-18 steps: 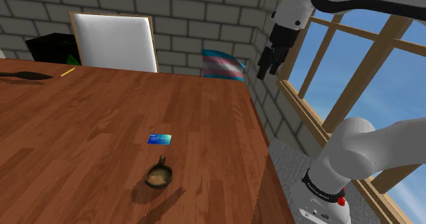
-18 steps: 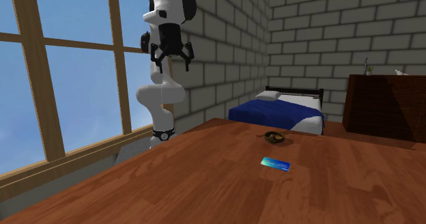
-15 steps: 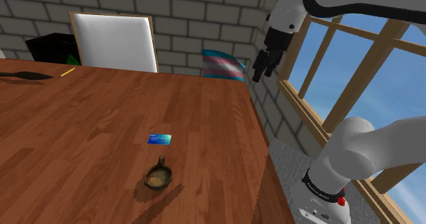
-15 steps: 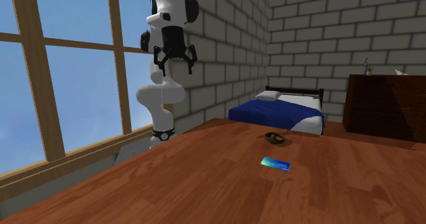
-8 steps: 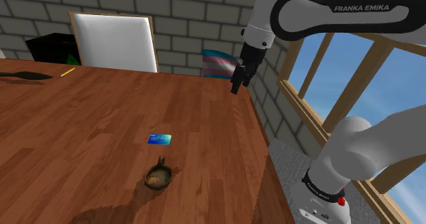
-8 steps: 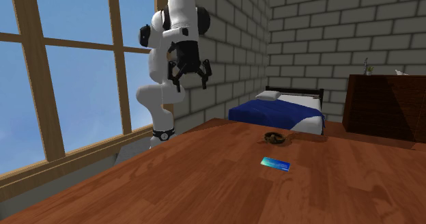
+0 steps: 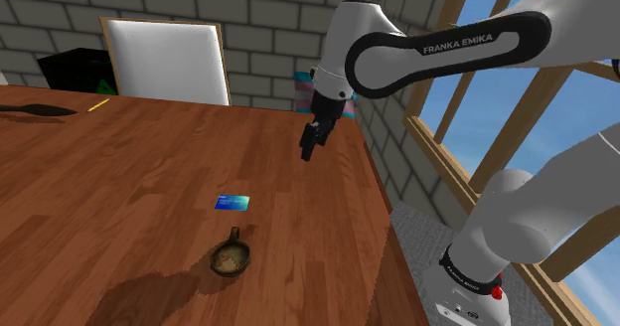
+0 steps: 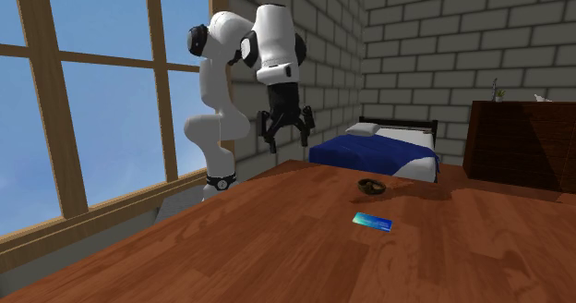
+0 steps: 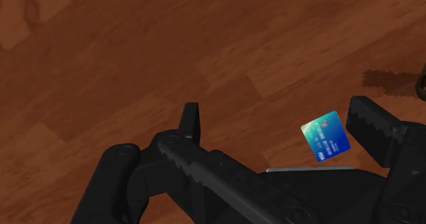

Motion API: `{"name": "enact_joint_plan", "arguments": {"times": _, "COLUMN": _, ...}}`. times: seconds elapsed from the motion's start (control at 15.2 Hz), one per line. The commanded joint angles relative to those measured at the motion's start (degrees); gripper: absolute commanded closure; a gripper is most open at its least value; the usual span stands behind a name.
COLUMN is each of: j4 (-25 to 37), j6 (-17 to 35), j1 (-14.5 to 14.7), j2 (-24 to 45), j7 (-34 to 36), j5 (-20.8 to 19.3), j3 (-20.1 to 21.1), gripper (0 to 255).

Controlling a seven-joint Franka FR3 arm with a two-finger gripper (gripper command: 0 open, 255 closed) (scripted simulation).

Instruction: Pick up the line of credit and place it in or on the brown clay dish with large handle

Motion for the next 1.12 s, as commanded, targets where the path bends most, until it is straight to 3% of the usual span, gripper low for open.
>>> {"name": "enact_joint_plan", "arguments": {"times": 0.0, "j4": 1.64, "j6": 3.21, "j1": 0.54, "j2": 4.45, "j7": -0.19, "j5": -0.38, "j3": 1.30, "gripper": 0}}
{"name": "enact_joint_plan", "arguments": {"times": 0.4, "j4": 6.06, "j6": 11.13, "j1": 2.08, "j2": 16.11, "j7": -0.23, "j5": -2.99, "j3": 4.64, "gripper": 0}}
{"name": "enact_joint_plan", "arguments": {"times": 0.79, "j4": 12.55, "j6": 17.04, "j1": 4.14, "j2": 28.29, "j7": 1.16, "j5": -8.27, "j3": 7.07, "gripper": 0}}
{"name": "enact_joint_plan", "arguments": {"times": 1.06, "j4": 13.05, "j6": 19.55, "j1": 4.74, "j2": 31.39, "j7": 1.96, "j5": -9.84, "j3": 7.05, "gripper": 0}}
